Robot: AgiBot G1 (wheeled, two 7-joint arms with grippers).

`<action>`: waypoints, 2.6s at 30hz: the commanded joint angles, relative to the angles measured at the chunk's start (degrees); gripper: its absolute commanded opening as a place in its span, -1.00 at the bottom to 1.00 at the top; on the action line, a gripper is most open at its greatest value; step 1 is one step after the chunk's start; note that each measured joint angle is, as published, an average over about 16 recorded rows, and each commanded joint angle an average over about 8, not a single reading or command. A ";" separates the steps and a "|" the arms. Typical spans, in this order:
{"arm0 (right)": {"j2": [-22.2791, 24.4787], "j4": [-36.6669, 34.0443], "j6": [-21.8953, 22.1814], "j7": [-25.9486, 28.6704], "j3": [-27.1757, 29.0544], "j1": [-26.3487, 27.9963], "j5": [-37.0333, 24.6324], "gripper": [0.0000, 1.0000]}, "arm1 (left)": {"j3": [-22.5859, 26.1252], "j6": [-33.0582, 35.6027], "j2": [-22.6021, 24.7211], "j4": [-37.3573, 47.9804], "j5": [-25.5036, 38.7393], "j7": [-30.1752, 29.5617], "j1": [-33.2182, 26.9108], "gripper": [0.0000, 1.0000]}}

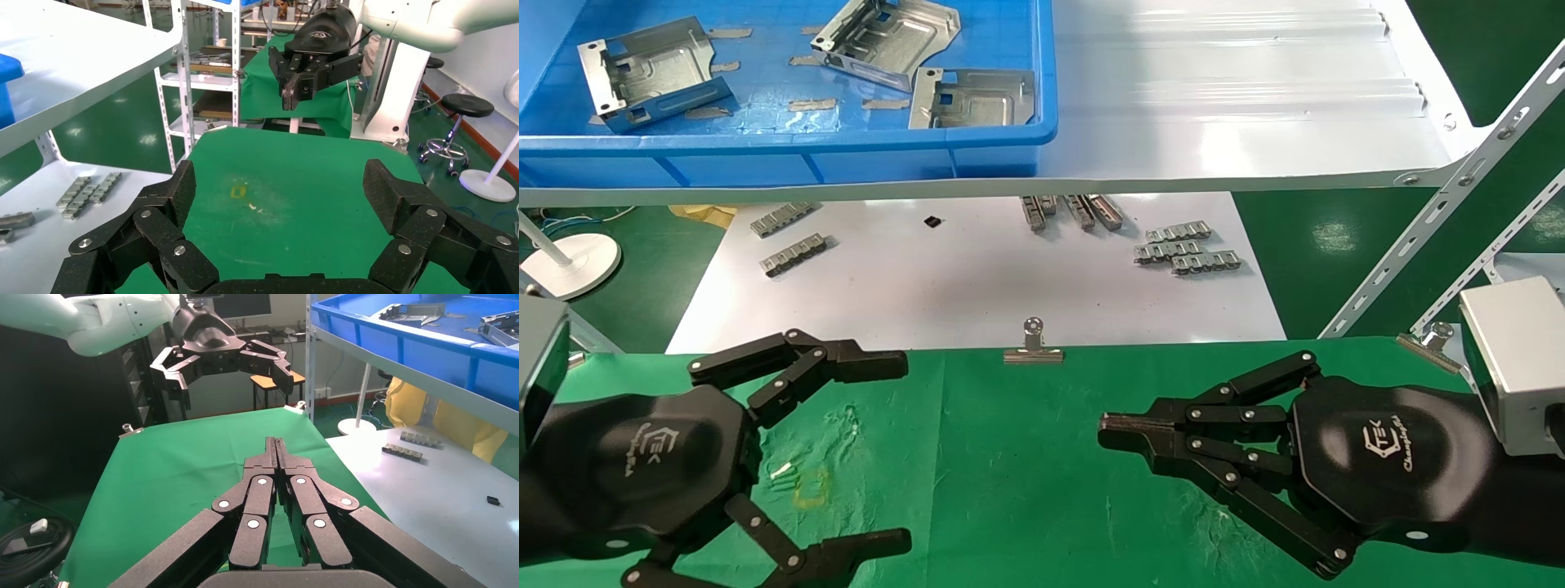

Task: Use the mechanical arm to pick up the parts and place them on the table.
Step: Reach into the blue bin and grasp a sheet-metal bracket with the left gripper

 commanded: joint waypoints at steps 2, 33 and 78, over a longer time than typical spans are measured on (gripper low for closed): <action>0.00 0.00 0.00 0.00 0.00 0.00 0.00 -1.00 | -0.17 -0.59 0.00 0.11 0.33 0.16 -0.39 1.00; 0.01 -0.01 0.00 -0.01 -0.02 0.01 0.01 -1.00 | 18.62 -30.74 30.70 64.32 37.95 -5.42 -56.32 -0.32; 0.02 -0.01 0.01 -0.03 -0.05 0.02 0.03 -1.00 | 20.25 -29.38 34.68 72.23 40.24 -0.43 -59.03 -1.00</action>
